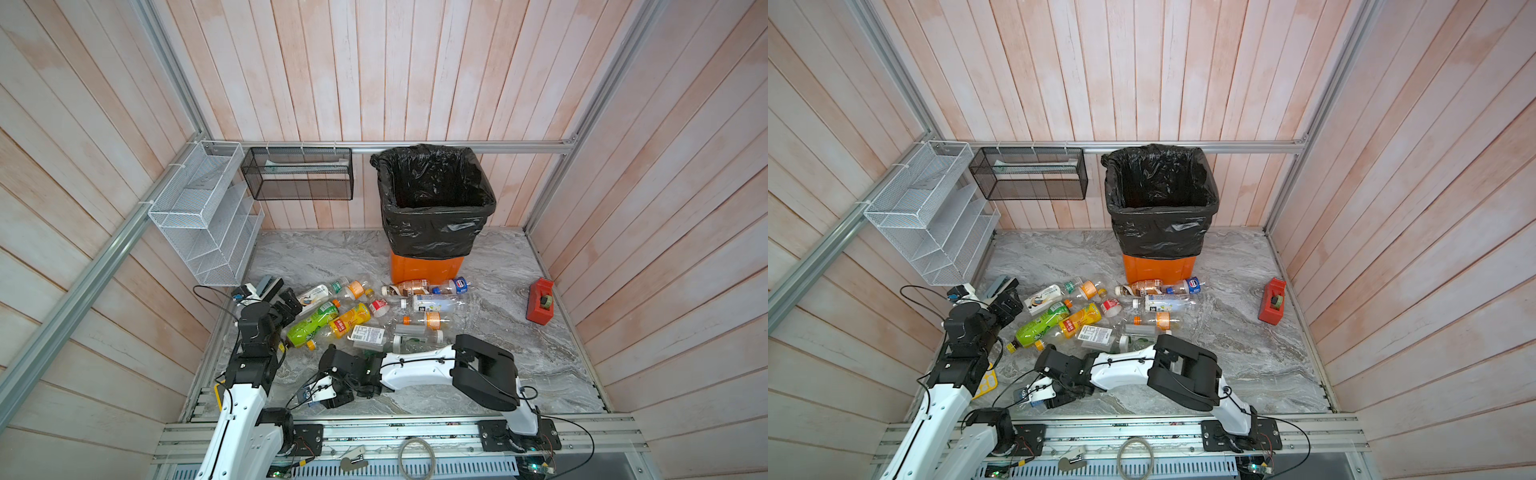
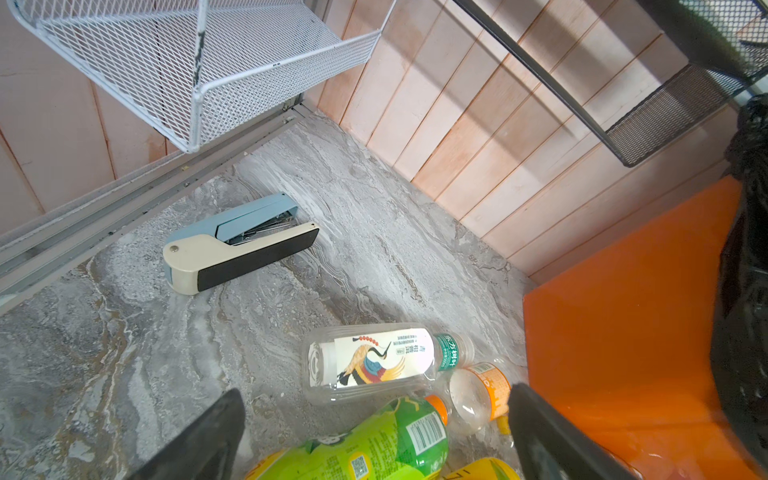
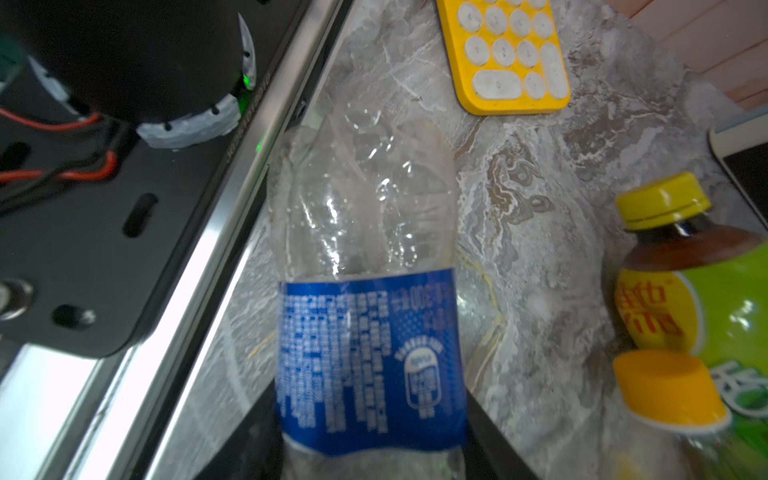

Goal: Throw the plastic bottles in the bin
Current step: 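Lift the blue-label bottle with the right gripper and drop it into the bin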

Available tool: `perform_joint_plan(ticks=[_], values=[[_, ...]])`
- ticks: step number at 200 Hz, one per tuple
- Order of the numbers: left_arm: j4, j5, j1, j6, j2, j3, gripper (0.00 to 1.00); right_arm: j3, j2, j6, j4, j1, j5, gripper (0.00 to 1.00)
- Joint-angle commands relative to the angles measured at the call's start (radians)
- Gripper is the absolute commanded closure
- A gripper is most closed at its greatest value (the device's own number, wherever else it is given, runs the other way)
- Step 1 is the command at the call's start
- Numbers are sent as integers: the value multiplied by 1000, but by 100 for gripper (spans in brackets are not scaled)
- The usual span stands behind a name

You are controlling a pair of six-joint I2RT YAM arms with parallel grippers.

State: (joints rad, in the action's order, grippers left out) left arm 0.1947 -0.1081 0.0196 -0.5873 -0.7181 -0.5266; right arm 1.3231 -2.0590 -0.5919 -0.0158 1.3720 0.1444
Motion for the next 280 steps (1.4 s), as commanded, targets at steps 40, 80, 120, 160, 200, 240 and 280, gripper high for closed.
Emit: perform_joint_plan(ticks=[40, 80, 120, 160, 200, 240, 280], values=[[2, 36, 5, 46, 11, -75, 0, -257, 326, 205, 183, 1, -107, 57], [-18, 62, 5, 59, 23, -76, 0, -418, 563, 279, 246, 1, -283, 58], [-85, 159, -2, 83, 33, -49, 0, -568, 859, 317, 317, -59, -462, 58], [-123, 112, -110, 122, 37, -31, 0, -624, 1103, 247, 445, -143, -652, 59], [-149, 6, -289, 173, -6, -33, 0, -585, 1179, 157, 621, -299, -673, 58], [-194, -69, -476, 219, -117, -43, 0, -313, 1031, 244, 569, -613, -479, 56], [-195, -121, -624, 280, -273, -116, 0, 302, 578, 523, 80, -920, -195, 56]])
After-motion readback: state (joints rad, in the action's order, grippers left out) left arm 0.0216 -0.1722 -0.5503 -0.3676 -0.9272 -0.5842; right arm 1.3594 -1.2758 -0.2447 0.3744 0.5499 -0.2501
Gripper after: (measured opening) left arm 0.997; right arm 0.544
